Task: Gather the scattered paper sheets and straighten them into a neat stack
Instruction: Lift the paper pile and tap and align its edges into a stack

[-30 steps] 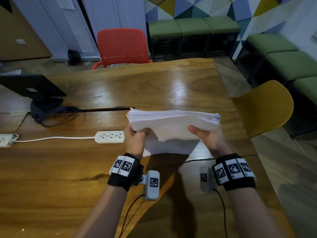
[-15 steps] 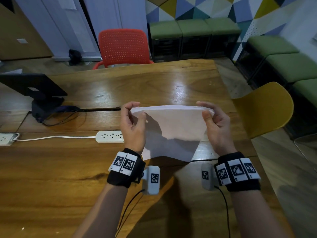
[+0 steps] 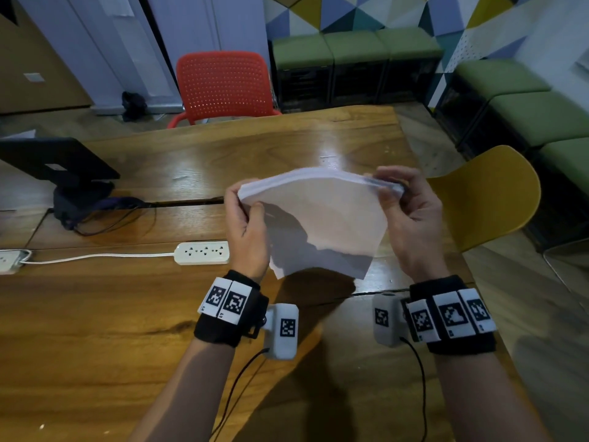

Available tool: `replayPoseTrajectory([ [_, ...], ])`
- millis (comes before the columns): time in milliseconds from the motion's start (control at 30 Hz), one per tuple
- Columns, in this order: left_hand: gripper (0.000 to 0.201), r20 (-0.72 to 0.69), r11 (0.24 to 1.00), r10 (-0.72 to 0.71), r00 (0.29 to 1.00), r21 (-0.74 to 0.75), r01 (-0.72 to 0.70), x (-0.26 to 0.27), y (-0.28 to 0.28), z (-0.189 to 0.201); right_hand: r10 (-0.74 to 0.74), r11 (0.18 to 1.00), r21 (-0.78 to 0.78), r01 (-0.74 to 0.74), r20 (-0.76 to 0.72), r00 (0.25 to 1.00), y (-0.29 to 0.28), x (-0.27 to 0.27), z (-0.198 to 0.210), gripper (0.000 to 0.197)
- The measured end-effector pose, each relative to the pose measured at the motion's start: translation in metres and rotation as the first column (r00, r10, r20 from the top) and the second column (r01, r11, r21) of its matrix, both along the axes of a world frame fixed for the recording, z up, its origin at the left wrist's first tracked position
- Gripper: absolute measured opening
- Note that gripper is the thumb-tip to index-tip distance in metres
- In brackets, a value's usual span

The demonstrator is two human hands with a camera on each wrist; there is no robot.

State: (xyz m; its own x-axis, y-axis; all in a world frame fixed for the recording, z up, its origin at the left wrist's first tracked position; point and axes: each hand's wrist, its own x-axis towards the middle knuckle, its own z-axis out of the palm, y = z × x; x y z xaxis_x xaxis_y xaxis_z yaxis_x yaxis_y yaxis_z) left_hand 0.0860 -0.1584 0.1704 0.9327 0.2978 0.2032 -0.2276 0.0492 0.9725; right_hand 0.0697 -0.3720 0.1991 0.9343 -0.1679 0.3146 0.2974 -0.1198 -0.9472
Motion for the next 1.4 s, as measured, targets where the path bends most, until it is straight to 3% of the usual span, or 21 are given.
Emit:
replayPoseTrajectory([
  [67,0.034,-0.081,1.000,0.024,0.996,0.007,-0.023,0.001,-0.001,-0.008,0.039,0.999,0.026,-0.035,-0.192,0.981,-0.003,0.006,-0.011,0.025],
  [133,0.041,-0.137,0.999,0.031,0.990,0.027,-0.027,0.003,-0.007,-0.010,0.013,0.999,0.039,0.000,-0.322,0.947,-0.001,0.011,-0.018,0.016],
  [367,0.042,-0.066,0.998,0.049,0.997,-0.028,-0.051,0.008,-0.007,0.000,0.041,0.995,0.099,-0.020,-0.216,0.976,-0.006,0.005,-0.010,0.007],
  [467,0.040,-0.220,0.998,-0.006,0.975,0.065,0.020,0.008,-0.001,-0.029,0.031,0.999,0.046,-0.017,-0.328,0.944,-0.002,0.000,-0.027,0.015],
  [533,0.055,-0.315,0.973,-0.060,0.947,0.194,0.126,0.014,0.004,-0.046,-0.031,0.999,0.015,0.039,-0.368,0.929,0.000,0.002,-0.033,0.020],
  [633,0.055,-0.322,0.943,-0.105,0.941,0.267,0.197,0.020,0.010,-0.049,-0.136,0.983,-0.159,0.093,-0.285,0.949,-0.003,0.008,-0.024,0.035],
  [700,0.050,-0.287,0.946,-0.113,0.951,0.260,0.191,0.023,0.012,-0.045,-0.184,0.913,-0.392,0.109,-0.158,0.970,-0.011,0.012,-0.013,0.052],
  [733,0.046,-0.261,0.945,-0.119,0.958,0.267,0.190,0.023,0.013,-0.041,-0.202,0.834,-0.537,0.126,-0.084,0.976,-0.014,0.014,-0.007,0.057],
  [833,0.038,-0.119,0.904,-0.210,0.970,0.355,0.239,0.024,0.005,-0.023,-0.171,0.508,-0.836,0.206,0.136,0.976,-0.016,0.020,0.009,0.048],
  [900,0.026,-0.039,0.838,-0.299,0.954,0.468,0.282,0.022,-0.004,-0.012,-0.074,0.431,-0.894,0.121,0.099,0.992,-0.012,0.025,0.016,0.041],
  [933,0.021,-0.026,0.808,-0.325,0.945,0.512,0.292,0.022,-0.008,-0.009,-0.028,0.475,-0.879,0.034,0.024,0.999,-0.009,0.027,0.017,0.039],
  [1000,0.014,-0.047,0.781,-0.346,0.937,0.539,0.315,0.023,-0.008,-0.006,0.061,0.656,-0.747,-0.105,-0.086,0.994,-0.006,0.029,0.016,0.029],
  [1066,0.012,-0.112,0.749,-0.376,0.920,0.548,0.373,0.025,0.000,-0.009,0.065,0.738,-0.670,-0.082,-0.050,0.997,-0.008,0.027,0.006,0.029],
  [1166,0.009,-0.311,0.597,-0.341,0.887,0.657,0.460,0.025,0.026,-0.022,0.019,0.876,-0.480,-0.045,-0.059,0.998,-0.023,0.020,-0.013,0.008],
  [1200,0.010,-0.369,0.576,-0.281,0.886,0.673,0.464,0.024,0.039,-0.029,0.007,0.918,-0.394,-0.042,-0.089,0.996,-0.031,0.017,-0.019,0.017],
  [1300,0.008,-0.443,0.605,-0.138,0.886,0.670,0.429,0.017,0.075,-0.047,-0.022,0.974,-0.225,-0.021,-0.184,0.983,-0.057,0.004,-0.039,0.030],
  [1400,0.006,-0.407,0.744,-0.140,0.903,0.558,0.367,0.011,0.088,-0.049,-0.092,0.994,-0.089,0.070,-0.264,0.960,-0.070,-0.005,-0.058,0.025],
])
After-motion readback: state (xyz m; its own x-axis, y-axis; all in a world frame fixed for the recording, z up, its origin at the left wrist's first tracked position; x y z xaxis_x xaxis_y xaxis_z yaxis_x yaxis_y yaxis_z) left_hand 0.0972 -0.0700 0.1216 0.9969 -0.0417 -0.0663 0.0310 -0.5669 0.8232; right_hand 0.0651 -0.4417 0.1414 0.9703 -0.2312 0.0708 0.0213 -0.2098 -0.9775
